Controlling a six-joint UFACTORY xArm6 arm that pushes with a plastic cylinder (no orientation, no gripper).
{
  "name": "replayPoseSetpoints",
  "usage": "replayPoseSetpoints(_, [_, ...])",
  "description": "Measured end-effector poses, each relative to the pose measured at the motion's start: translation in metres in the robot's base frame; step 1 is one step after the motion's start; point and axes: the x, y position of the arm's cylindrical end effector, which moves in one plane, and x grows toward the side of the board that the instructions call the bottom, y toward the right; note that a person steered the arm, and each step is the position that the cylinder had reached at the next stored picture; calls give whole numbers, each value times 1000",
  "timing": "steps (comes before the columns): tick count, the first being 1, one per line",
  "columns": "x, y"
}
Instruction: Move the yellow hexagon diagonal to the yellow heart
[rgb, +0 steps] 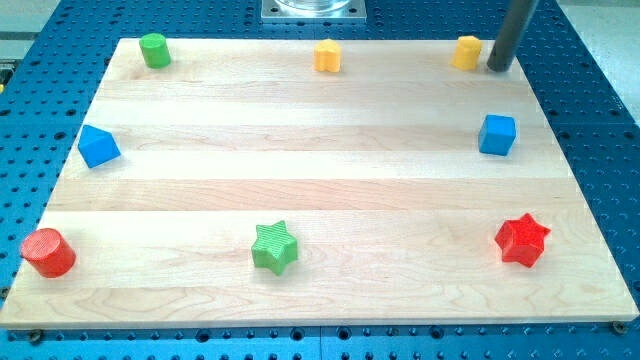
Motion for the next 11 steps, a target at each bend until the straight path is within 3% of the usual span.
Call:
replayPoseSetpoints(1, [-2,-14])
replayPoseSetpoints(2, [27,-89])
replayPoseSetpoints(3, [49,-123])
replayPoseSetpoints(4, [47,-54])
replayPoseSetpoints(5, [6,14])
replayPoseSetpoints(7, [-43,16])
replayPoseSetpoints(8, [-46,-29])
replayPoseSetpoints(11, [132,-288])
